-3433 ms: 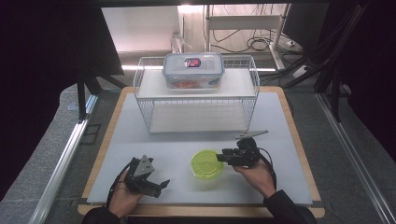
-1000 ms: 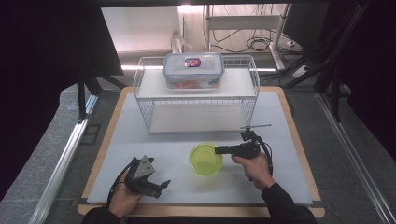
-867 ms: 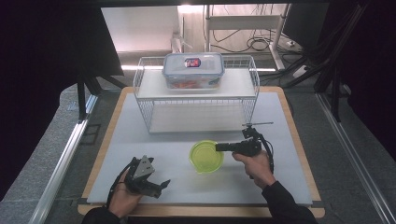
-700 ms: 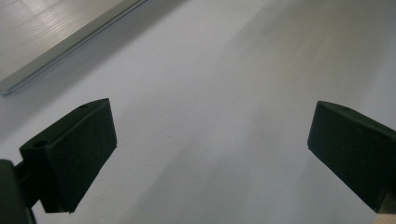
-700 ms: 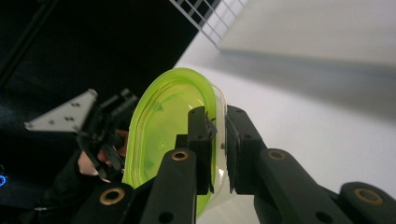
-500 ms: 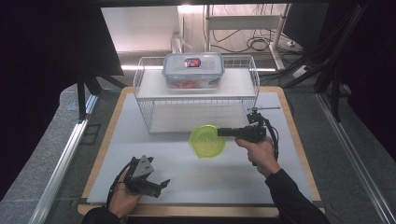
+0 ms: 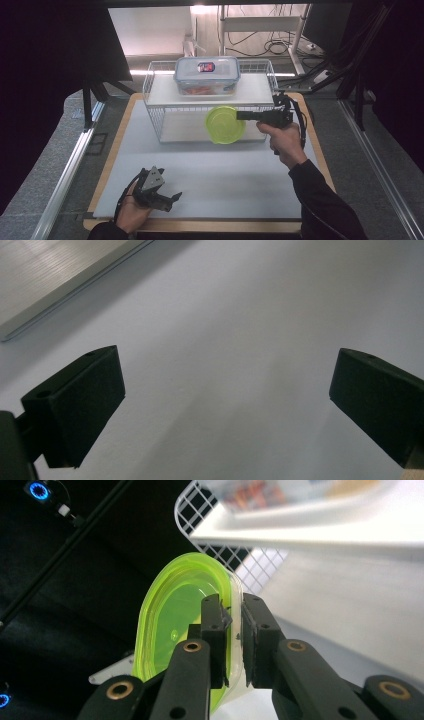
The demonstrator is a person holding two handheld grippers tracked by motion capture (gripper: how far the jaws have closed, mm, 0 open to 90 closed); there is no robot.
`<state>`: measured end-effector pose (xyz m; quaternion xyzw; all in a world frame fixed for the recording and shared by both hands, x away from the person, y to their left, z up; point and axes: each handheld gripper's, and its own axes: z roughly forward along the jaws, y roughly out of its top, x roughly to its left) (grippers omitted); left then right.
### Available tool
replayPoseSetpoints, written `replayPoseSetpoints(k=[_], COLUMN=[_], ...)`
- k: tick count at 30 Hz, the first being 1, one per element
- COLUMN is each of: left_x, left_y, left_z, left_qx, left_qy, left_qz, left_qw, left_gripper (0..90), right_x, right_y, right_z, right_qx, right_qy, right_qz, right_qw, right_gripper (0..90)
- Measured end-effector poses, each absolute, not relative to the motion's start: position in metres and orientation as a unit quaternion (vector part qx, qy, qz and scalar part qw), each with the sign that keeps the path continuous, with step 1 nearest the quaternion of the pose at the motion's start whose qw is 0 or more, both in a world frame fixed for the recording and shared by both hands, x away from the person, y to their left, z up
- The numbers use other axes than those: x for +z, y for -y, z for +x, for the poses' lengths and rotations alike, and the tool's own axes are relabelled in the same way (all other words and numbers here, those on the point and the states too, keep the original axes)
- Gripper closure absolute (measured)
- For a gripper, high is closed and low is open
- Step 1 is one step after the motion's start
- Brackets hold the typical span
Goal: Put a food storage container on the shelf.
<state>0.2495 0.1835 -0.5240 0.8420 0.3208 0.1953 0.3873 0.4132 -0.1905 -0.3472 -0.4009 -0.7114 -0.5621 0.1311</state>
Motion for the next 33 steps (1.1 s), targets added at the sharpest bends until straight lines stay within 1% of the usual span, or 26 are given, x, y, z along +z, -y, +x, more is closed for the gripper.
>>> replayPoseSetpoints(k=[2, 16, 25, 33], left_x=[-0.524, -0.523, -0.524, -0.523], left_y=[-0.184, -0.184, -0.184, -0.185], left_z=[0.25, 0.249, 0.249, 0.249], left_qx=[0.195, 0.191, 0.189, 0.19], left_qy=[-0.32, -0.319, -0.319, -0.32], left_qz=[0.842, 0.842, 0.843, 0.84], left_qw=[0.388, 0.391, 0.391, 0.394], left_gripper=[1.2, 1.2, 1.2, 1.2], right_x=[-0.334, -0.281, -0.257, -0.247], right_y=[0.191, 0.184, 0.175, 0.165], right_z=[0.418, 0.438, 0.459, 0.48], right_qx=[-0.566, -0.587, -0.593, -0.594], right_qy=[0.708, 0.694, 0.683, 0.67], right_qz=[-0.401, -0.403, -0.417, -0.44], right_qw=[0.13, 0.109, 0.088, 0.07], right_gripper=[82.0, 81.9, 81.9, 81.9])
